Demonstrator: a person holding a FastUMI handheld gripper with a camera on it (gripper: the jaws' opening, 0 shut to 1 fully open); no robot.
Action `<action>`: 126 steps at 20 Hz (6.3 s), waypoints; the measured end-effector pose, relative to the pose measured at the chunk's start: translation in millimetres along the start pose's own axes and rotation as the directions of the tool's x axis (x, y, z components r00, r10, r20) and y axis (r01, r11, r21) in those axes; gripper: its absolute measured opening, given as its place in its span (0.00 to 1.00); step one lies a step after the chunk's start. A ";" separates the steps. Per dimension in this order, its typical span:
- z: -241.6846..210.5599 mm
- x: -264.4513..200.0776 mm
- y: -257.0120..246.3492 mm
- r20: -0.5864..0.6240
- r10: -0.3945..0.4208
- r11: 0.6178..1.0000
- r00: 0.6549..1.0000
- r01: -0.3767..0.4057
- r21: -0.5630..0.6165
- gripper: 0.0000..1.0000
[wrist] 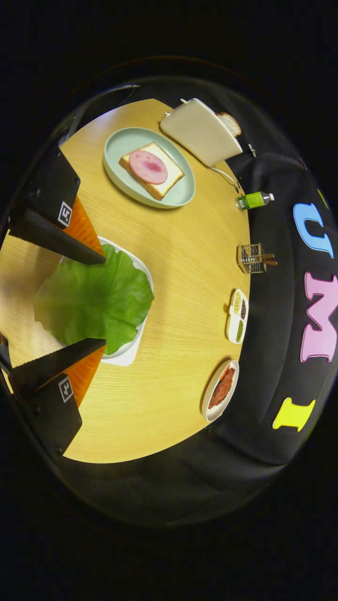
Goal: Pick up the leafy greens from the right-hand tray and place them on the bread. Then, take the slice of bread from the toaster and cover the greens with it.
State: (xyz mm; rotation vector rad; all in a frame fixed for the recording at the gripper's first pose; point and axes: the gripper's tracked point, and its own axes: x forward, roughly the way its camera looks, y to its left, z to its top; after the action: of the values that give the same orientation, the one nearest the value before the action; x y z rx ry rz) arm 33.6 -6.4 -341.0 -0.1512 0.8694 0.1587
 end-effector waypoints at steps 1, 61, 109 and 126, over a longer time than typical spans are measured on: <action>-3.3 4.6 1.6 -0.012 0.006 1.000 1.000 -0.006 0.006 0.98; 91.6 -7.4 249.4 -0.088 0.259 0.957 0.962 -0.268 -0.114 0.30; 269.6 14.9 489.1 0.170 0.230 0.937 0.958 -0.171 -0.303 0.30; 329.9 -63.4 453.7 0.313 0.315 0.940 0.896 -0.249 -0.235 0.15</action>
State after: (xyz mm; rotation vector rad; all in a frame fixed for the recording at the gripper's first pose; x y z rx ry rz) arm 148.9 497.0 -112.9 -0.1674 0.5167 0.5288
